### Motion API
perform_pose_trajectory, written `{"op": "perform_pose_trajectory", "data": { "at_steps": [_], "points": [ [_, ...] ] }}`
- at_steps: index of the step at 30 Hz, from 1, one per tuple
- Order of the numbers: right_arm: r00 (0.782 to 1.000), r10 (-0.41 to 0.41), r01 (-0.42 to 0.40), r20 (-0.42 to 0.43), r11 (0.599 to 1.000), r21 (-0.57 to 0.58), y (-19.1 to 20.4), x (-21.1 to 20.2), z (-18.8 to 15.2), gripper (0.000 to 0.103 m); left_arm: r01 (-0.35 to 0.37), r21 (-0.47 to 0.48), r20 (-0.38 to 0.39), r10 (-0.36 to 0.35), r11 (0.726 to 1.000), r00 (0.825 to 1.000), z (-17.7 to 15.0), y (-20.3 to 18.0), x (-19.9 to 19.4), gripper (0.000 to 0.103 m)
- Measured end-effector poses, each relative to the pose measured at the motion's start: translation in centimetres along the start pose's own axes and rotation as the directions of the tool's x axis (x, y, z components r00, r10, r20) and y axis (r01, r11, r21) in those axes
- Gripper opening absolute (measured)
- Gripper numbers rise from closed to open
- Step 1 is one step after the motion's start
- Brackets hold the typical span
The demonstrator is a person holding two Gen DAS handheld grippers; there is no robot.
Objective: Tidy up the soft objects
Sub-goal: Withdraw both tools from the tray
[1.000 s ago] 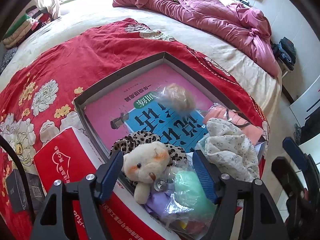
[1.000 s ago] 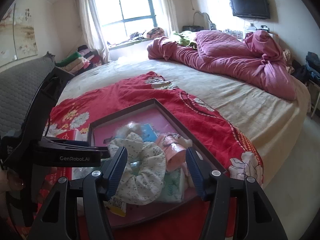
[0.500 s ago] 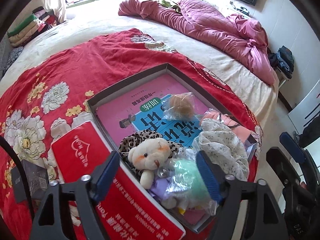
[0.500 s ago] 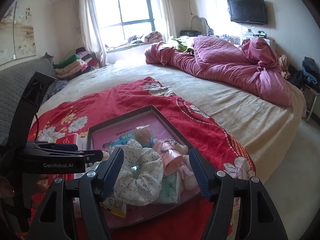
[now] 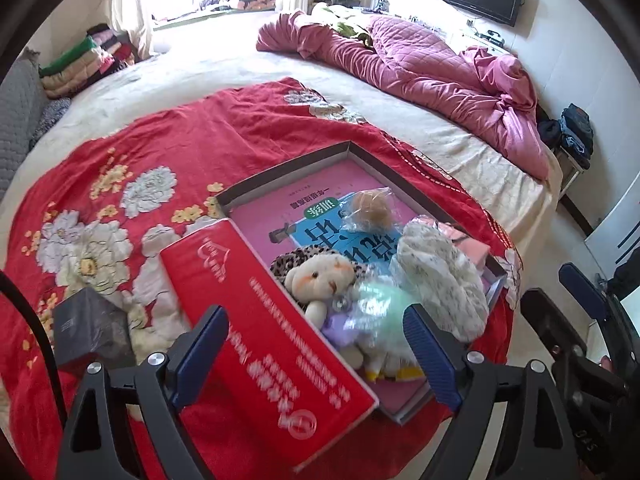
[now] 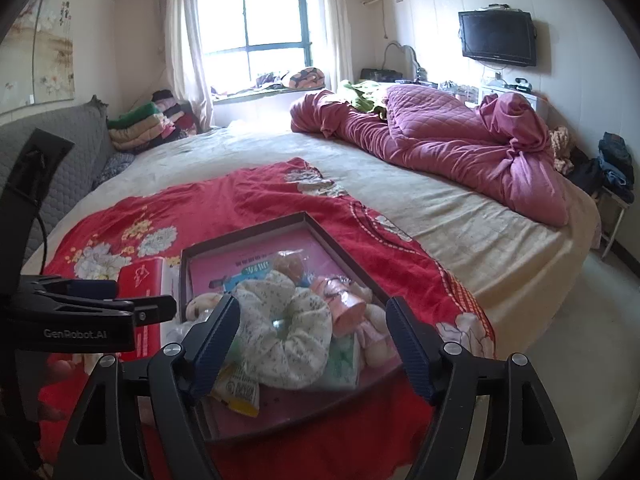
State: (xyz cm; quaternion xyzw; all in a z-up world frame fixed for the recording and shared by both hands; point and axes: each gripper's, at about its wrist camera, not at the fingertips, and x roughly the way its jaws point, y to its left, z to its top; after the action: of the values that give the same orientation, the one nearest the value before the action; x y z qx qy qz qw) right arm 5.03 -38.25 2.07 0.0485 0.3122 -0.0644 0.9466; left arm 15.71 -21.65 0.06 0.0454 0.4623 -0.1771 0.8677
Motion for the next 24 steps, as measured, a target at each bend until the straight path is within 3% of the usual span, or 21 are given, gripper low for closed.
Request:
{"op": "perform_pose_trajectory", "data": {
  "at_steps": [4,8,14,19,24],
  "points": [
    [0.999,-0.036,0.037,-0.022,0.998,0.049,-0.1,-1.1,-1.3,0.077,0.005,-0.015,0.013,-0.005,1.000,1.000,-1.4,0.0,-1.5,0.089],
    [0.999,-0.020,0.023,-0.044,0.998,0.057,0.2,-2.4,-2.3,0.077,0.018,-0.045,0.019,-0.017,0.999,1.000,-3.3,0.3,-2.8,0.089],
    [1.000,-0.022,0.024,-0.017,0.997,0.074,1.4,-5.2,-3.4,0.077,-0.015,-0.035,0.015,0.015,0.999,1.000,-6.2,0.4,-4.5,0.089],
    [1.000,0.003,-0.002,-0.015,0.998,0.063,2.9,-7.1,-4.3,0.078,-0.034,-0.016,0.029,0.035,0.999,0.999,-8.4,0.8,-6.1,0.089],
    [0.999,-0.028,0.029,-0.034,0.999,0.031,4.6,-8.3,-6.0,0.078,-0.048,-0.021,0.041,0.049,0.999,0.998,-10.0,1.3,-7.2,0.089]
  ]
}}
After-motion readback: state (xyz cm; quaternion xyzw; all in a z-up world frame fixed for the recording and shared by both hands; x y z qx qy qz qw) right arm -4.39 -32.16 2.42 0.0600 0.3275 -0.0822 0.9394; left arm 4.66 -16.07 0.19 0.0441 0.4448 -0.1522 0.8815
